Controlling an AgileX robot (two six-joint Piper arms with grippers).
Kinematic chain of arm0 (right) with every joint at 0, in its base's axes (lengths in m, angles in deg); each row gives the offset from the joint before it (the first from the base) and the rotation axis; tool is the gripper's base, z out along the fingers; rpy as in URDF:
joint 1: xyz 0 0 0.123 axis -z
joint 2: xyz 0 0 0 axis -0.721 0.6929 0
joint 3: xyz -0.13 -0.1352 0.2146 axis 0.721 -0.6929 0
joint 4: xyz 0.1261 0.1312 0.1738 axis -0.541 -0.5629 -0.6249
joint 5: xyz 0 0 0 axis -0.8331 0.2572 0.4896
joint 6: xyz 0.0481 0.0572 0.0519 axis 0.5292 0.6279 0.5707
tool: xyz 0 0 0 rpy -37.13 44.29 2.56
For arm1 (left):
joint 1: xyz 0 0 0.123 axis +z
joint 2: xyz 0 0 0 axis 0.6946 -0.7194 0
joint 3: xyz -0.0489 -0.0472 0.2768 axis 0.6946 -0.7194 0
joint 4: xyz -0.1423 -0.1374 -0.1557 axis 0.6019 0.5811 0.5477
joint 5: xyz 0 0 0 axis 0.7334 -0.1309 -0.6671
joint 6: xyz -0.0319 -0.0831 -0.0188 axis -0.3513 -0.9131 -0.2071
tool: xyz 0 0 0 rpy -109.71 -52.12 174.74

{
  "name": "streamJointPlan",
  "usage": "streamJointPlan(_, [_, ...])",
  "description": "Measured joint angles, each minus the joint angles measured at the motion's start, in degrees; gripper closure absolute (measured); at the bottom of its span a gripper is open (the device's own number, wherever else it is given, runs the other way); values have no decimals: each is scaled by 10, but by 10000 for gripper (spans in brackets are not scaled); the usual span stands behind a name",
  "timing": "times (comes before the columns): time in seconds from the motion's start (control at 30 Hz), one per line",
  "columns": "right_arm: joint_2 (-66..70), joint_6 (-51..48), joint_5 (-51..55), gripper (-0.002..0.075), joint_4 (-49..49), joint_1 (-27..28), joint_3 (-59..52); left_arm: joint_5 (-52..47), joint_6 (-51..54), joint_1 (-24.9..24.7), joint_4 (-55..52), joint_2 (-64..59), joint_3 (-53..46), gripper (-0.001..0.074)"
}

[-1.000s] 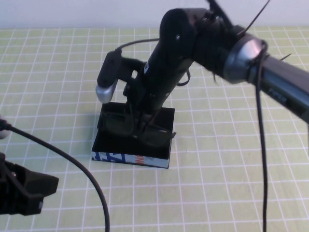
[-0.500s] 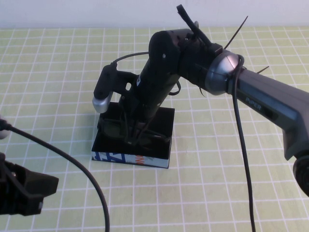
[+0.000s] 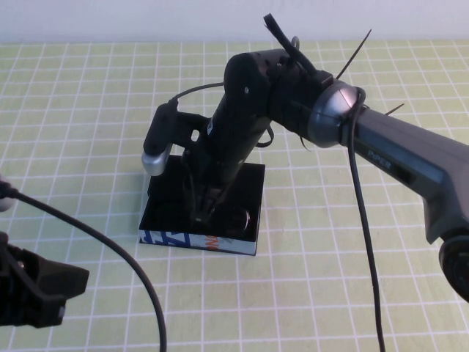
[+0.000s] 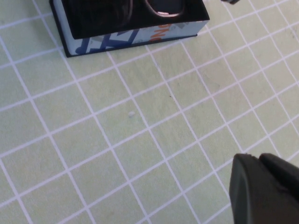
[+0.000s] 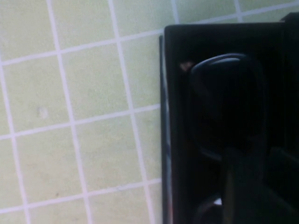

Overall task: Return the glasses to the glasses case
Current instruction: Place the glasses in the glasses case, then close the glasses case

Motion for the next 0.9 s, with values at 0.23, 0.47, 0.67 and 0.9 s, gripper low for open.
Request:
streamJointPlan(0.23, [-16,38,0,620,16,13,27,28,12,0,-17,-11,0,739])
streamJointPlan(0.47, [-52,129,0,726,0,65,49,71,79,0,4,-93,0,739])
streamJointPlan(0.67, [-48,192,1,741,-57,124,49,129,116,-42,5,-189,0,739])
streamJointPlan(0.9, [-20,221,-33,742,-120,148,42,270,123,-155,14,-273,0,739])
